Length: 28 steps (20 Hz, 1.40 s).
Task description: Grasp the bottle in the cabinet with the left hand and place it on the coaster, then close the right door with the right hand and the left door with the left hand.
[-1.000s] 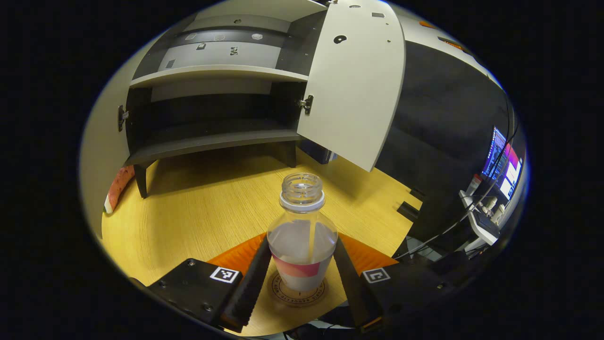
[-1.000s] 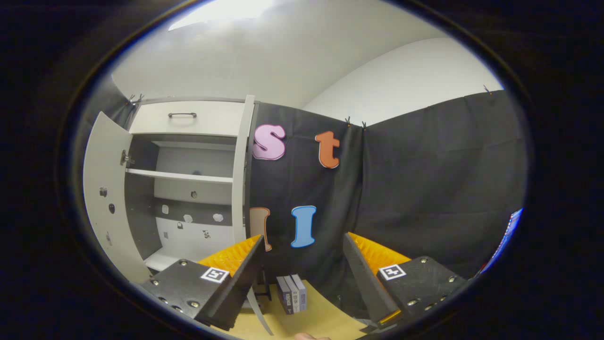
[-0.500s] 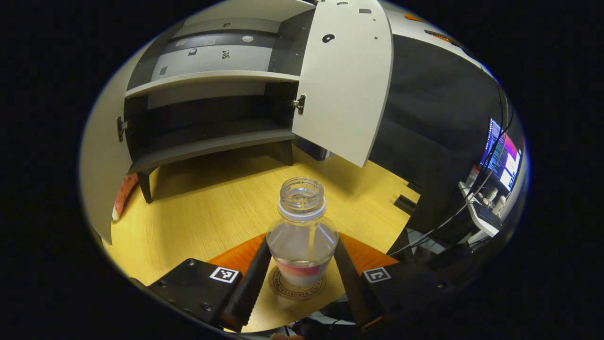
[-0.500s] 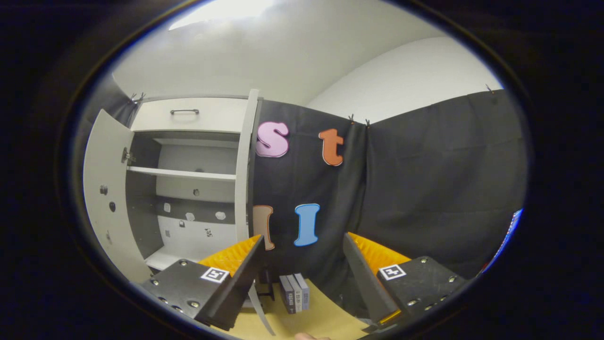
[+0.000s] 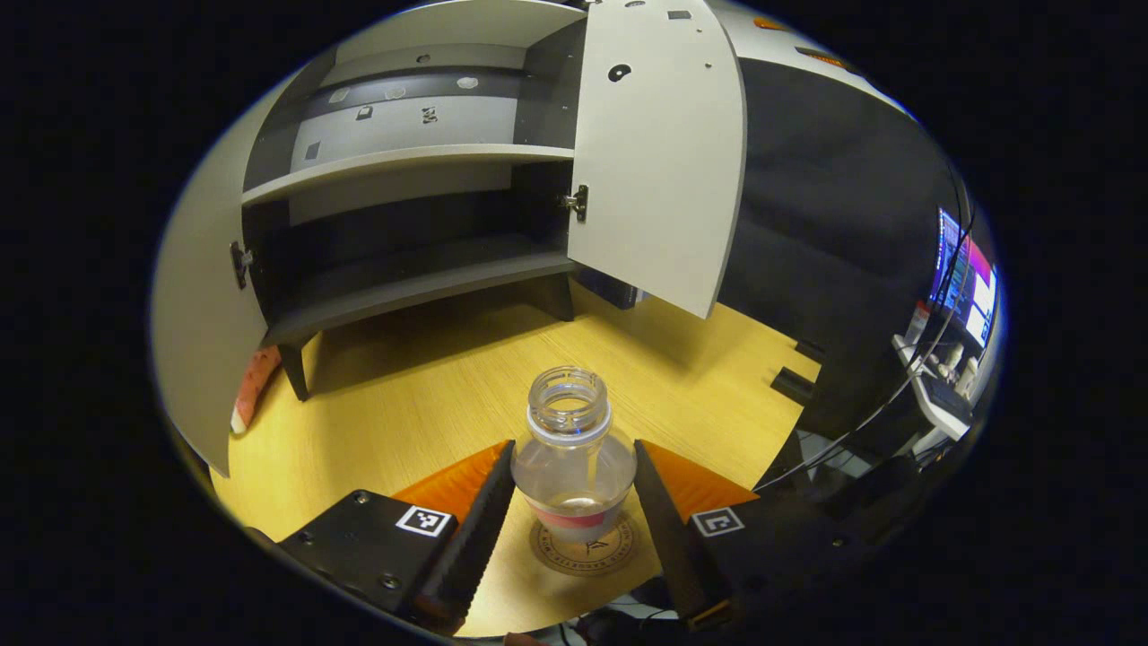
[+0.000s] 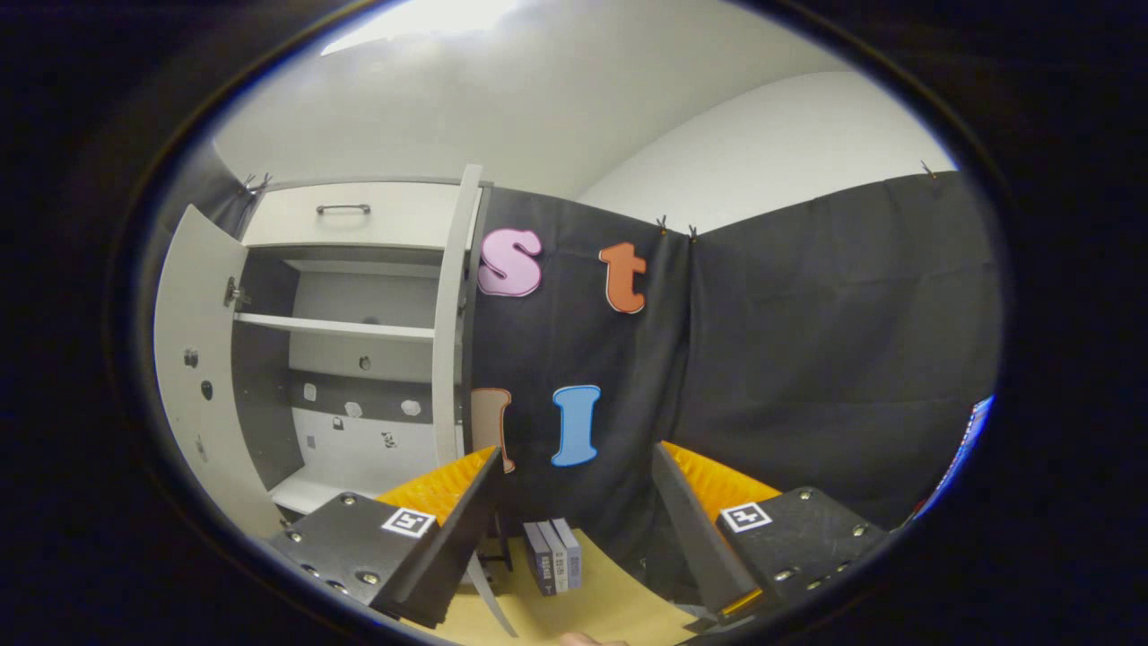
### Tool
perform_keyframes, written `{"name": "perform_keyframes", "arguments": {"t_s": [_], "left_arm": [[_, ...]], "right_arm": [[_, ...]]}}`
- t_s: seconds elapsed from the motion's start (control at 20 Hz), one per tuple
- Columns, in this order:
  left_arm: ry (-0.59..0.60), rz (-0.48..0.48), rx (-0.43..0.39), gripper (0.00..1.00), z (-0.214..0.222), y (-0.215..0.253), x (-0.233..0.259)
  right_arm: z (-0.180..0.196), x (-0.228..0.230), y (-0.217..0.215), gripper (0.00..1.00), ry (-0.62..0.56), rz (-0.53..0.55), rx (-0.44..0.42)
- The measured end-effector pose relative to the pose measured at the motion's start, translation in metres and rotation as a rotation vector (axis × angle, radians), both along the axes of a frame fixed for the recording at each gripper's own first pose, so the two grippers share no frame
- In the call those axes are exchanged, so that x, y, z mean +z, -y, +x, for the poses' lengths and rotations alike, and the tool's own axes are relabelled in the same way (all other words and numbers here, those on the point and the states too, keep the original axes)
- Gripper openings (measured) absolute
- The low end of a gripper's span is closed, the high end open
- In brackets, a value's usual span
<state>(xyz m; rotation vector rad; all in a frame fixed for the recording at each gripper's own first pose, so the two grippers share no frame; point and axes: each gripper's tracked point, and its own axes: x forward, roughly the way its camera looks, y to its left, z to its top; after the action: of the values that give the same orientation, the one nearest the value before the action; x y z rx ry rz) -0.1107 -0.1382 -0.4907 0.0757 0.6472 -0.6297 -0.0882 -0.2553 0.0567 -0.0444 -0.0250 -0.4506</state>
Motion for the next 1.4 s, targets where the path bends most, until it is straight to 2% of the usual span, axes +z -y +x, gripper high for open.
{"name": "perform_keyframes", "arguments": {"t_s": [0.2,0.25,0.55,0.6,0.65,0.7,0.95,1.15,1.4], "left_arm": [[-0.004,-0.008,-0.030,0.82,-0.003,0.009,0.010],[-0.011,0.000,-0.031,0.82,-0.005,0.008,0.011],[0.007,0.027,-0.034,0.82,-0.003,0.006,0.017],[0.017,0.017,-0.039,0.82,-0.004,0.008,0.021],[0.020,0.004,-0.046,0.84,-0.004,0.011,0.027],[0.022,-0.015,-0.055,0.82,-0.006,0.014,0.032],[0.049,-0.050,-0.061,0.82,0.000,0.018,0.061],[0.096,-0.060,-0.023,0.82,0.012,0.009,0.091],[0.184,-0.156,0.109,0.81,0.045,-0.012,0.176]], "right_arm": [[0.004,-0.006,0.000,0.97,-0.009,0.010,0.003],[0.004,-0.007,0.000,1.00,-0.010,0.011,0.003],[0.004,-0.014,0.005,1.00,-0.014,0.021,-0.002],[0.004,-0.016,0.006,0.97,-0.016,0.024,-0.004],[0.003,-0.017,0.008,1.00,-0.018,0.027,-0.007],[0.003,-0.019,0.009,1.00,-0.020,0.031,-0.009],[0.004,-0.026,0.012,1.00,-0.030,0.038,-0.010],[0.008,-0.031,0.013,1.00,-0.038,0.026,-0.008],[0.020,-0.049,0.015,0.97,-0.062,0.029,0.009]]}}
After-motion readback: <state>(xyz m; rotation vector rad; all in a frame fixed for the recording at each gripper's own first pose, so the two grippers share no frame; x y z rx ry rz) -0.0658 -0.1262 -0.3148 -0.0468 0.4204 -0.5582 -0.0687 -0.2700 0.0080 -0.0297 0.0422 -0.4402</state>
